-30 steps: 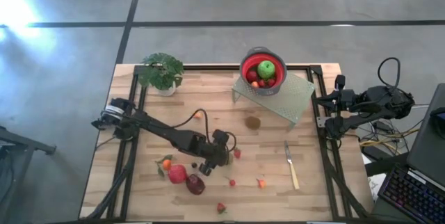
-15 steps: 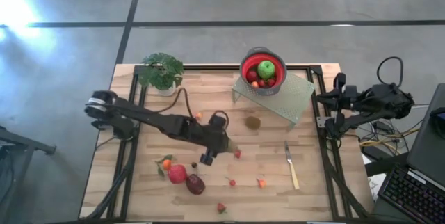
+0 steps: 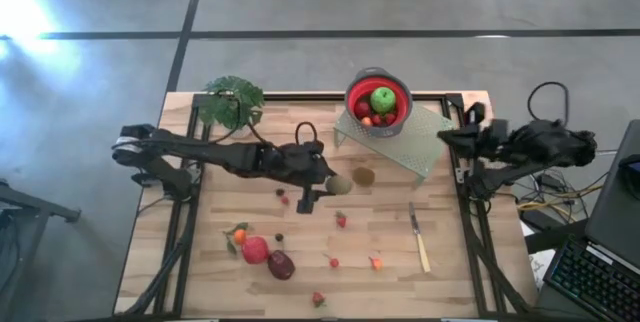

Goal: Pick & Place Fruit
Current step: Put the green kiwi into the red strainer bowl

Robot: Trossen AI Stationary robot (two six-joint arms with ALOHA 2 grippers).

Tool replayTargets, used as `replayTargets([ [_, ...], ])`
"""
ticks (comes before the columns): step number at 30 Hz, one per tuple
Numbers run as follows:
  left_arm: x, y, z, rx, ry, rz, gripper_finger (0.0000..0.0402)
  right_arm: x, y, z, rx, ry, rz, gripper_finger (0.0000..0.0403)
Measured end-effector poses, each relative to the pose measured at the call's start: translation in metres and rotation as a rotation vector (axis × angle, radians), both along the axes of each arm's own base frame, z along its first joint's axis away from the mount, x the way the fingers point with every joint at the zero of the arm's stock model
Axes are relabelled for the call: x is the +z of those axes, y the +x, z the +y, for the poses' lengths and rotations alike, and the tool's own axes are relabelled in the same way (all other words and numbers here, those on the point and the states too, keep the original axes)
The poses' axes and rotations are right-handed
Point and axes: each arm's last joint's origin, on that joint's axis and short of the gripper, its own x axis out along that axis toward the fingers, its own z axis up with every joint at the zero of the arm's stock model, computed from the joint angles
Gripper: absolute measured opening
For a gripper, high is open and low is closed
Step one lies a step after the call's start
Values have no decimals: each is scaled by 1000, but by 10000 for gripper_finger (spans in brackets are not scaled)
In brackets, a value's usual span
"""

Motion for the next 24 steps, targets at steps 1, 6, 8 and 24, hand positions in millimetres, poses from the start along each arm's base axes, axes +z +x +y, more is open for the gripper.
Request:
replayTargets([
  [1,1,1,1,5,-6,-13,227,-1,7,2,0,-7,24,9],
  [6,7,3,5,21,-20,-72,227,1,41,12,0,-44,134,34],
  [8,10,4,6,24,-24,-108,227,3,53,15,-1,-72,169,52],
  [24,46,11,22,57,17,-491,227,18,131,31,-28,-174,337,225],
])
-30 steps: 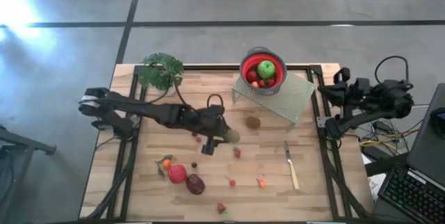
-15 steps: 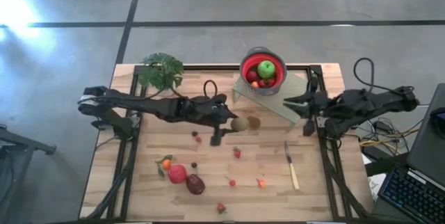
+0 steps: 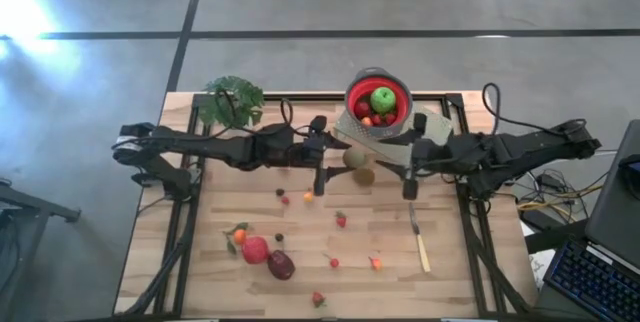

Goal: Pick & Place Fruit
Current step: Put the green kiwi into the red strainer bowl

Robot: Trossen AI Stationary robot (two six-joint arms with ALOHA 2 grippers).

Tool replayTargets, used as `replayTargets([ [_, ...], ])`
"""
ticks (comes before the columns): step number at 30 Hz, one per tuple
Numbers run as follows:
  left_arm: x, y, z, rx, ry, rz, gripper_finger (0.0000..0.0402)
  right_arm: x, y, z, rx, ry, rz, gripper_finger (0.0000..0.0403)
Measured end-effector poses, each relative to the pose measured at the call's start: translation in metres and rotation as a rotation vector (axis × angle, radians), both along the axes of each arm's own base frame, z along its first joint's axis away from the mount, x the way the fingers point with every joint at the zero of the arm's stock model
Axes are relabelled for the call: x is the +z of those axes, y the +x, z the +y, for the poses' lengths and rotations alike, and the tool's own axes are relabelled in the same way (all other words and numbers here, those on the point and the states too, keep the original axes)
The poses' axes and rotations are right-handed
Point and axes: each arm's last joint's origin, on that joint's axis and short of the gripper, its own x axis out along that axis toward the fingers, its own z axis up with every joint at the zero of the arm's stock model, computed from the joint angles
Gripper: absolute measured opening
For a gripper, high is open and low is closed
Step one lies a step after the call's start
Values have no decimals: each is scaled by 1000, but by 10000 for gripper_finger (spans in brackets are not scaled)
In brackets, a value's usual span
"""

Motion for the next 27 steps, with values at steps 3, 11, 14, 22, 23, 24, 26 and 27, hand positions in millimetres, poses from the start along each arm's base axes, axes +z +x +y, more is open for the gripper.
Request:
replayTargets([
  [3,2,0,2,7,15,-17,227,2,11,0,-11,-9,32,248],
  [11,2,0,4,22,16,-26,227,7,37,6,-8,-30,89,287],
  [14,3,0,4,22,29,-34,227,8,47,6,-14,-37,101,294],
  [22,3,0,4,22,52,-34,227,12,56,7,-12,-42,101,270],
  [23,3,0,4,22,57,-33,227,12,56,7,-12,-43,103,260],
  [24,3,0,4,21,61,-33,227,12,55,7,-11,-44,103,249],
  [26,3,0,4,19,64,-38,227,13,54,7,-10,-41,98,225],
  [27,3,0,4,19,64,-39,227,13,54,6,-10,-42,98,213],
])
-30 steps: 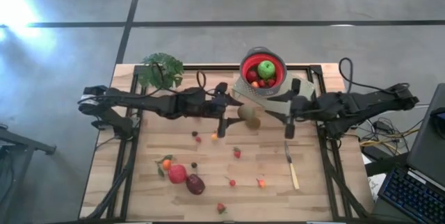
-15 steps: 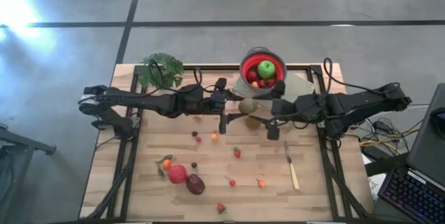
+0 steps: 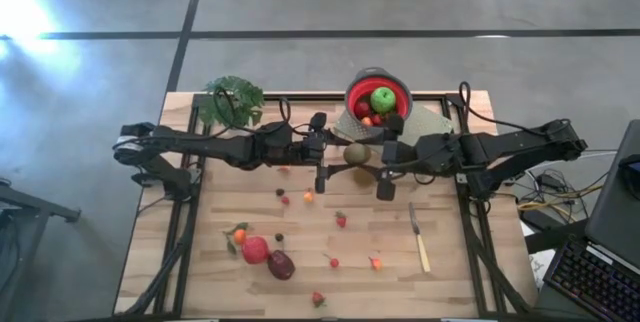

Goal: Pick & Place Fruit
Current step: Put the green kiwi into the red strainer bowl

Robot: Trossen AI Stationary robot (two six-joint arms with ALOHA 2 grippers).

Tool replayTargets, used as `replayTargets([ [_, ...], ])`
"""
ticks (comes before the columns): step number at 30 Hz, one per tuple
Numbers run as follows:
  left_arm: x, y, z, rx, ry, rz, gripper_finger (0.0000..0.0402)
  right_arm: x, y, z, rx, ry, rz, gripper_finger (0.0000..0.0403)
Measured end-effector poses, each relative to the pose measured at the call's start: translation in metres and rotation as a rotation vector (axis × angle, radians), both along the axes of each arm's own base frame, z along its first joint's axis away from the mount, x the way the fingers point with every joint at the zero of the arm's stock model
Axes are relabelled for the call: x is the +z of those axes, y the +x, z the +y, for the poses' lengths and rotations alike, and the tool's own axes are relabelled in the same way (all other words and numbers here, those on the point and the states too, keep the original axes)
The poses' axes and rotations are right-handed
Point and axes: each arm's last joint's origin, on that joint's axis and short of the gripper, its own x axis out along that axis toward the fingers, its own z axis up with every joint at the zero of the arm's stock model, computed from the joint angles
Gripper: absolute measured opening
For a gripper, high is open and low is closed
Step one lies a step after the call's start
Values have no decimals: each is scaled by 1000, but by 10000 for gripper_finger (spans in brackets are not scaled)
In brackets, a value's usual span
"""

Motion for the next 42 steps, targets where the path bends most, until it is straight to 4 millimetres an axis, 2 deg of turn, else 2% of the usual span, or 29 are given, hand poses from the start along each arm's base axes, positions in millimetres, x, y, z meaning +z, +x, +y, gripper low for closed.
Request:
replayTargets([
  [3,1,0,0,0,0,-10,227,1,-1,0,1,0,-1,187],
  [10,0,0,0,-2,-14,-8,233,0,-1,-1,-2,5,1,186],
  [17,-2,0,1,20,-14,23,283,2,-9,-3,-17,19,14,190],
  [22,-2,0,4,147,51,166,316,8,-22,-8,-33,21,16,188],
  [27,-1,-3,8,274,128,309,323,13,-36,-29,-124,54,14,192],
  [32,-4,-4,9,295,100,340,323,11,-45,-61,-266,68,52,192],
  [42,-4,-4,9,301,44,323,323,-3,-38,-120,-296,183,120,192],
])
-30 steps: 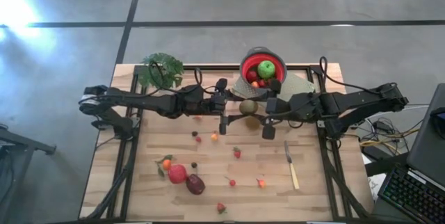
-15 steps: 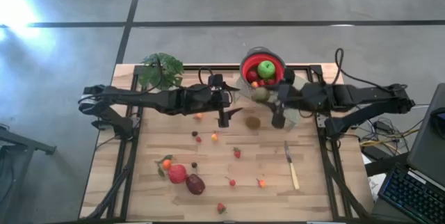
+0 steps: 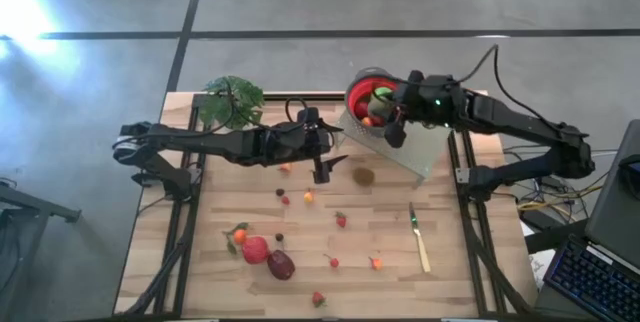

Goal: Pick & Place Fruit
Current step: Put the green kiwi into the red strainer bowl

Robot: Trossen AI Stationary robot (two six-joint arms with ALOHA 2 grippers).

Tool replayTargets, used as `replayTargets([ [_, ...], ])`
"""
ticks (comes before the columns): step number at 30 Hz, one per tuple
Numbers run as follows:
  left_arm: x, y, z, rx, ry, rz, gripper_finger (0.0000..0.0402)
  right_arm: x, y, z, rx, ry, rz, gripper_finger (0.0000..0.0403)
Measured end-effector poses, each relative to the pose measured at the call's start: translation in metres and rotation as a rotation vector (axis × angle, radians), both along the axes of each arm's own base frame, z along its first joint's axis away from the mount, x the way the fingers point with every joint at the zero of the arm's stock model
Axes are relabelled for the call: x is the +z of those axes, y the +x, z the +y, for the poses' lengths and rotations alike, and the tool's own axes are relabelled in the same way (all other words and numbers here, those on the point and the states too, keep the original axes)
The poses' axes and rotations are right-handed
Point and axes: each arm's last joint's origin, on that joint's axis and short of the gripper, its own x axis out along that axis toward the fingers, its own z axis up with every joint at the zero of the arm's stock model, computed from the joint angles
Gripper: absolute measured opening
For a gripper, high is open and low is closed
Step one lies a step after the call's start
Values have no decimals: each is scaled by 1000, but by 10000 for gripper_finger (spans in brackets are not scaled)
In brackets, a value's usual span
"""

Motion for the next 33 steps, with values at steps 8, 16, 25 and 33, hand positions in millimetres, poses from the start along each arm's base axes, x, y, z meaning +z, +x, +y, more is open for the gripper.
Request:
replayTargets([
  [8,0,0,0,7,-41,-11,323,-11,9,-27,-19,27,23,196],
  [16,-1,0,0,9,-75,-19,323,-11,21,-41,-4,10,-50,197],
  [25,-8,0,-2,-29,-114,2,323,-22,29,-60,-42,20,-39,195],
  [33,-14,0,-4,-91,-134,22,323,-22,40,-75,-70,32,-21,199],
])
